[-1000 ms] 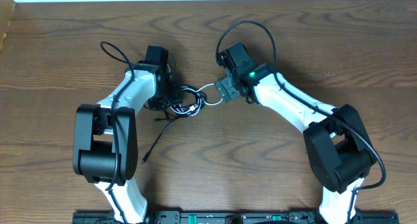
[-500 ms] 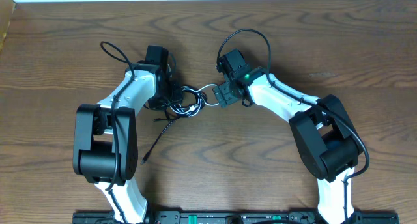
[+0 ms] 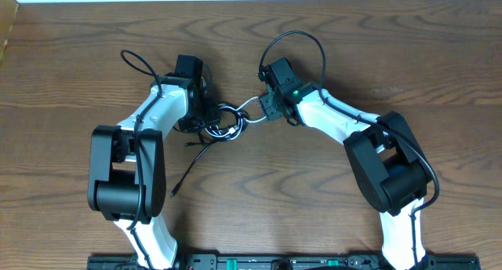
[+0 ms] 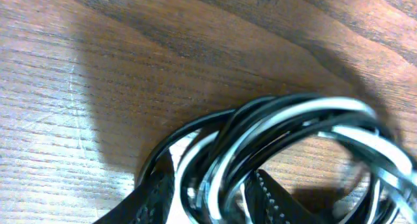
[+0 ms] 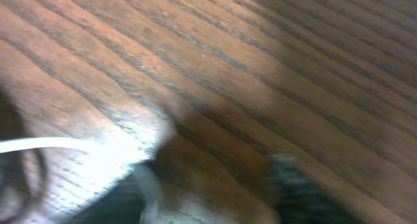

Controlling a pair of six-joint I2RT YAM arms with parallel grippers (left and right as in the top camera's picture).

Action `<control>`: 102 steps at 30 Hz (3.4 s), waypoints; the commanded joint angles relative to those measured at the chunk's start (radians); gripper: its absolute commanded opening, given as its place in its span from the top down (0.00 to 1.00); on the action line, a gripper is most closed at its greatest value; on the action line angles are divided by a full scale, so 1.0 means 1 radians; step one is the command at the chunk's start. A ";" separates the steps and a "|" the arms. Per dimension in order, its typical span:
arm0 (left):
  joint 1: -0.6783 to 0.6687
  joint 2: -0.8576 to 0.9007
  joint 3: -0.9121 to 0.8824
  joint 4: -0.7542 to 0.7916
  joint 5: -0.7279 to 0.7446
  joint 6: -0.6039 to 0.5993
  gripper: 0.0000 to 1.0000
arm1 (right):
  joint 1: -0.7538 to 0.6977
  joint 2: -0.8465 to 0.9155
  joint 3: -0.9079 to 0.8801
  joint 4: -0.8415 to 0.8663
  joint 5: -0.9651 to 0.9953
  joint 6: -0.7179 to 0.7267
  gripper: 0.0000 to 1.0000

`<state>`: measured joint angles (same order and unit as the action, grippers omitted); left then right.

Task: Untangle cables

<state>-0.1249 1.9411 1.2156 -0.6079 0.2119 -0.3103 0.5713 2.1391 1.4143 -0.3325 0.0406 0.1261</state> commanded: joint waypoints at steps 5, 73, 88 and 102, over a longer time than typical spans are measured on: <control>0.006 0.021 -0.034 -0.003 0.004 0.003 0.59 | -0.020 -0.063 0.013 -0.080 -0.008 0.007 0.99; 0.090 0.021 -0.034 -0.004 0.106 0.219 0.76 | 0.111 0.000 0.010 -0.113 -0.308 -0.426 0.89; 0.090 0.021 -0.034 -0.004 0.106 0.219 0.76 | 0.065 -0.217 0.012 -0.201 -0.502 -0.491 0.99; 0.088 0.021 -0.034 -0.011 0.121 0.220 0.81 | 0.019 -0.216 -0.004 -0.337 -0.214 -0.551 0.99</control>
<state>-0.0391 1.9411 1.2018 -0.6064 0.3351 -0.1032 0.5934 1.9102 1.4235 -0.6659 -0.2802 -0.4065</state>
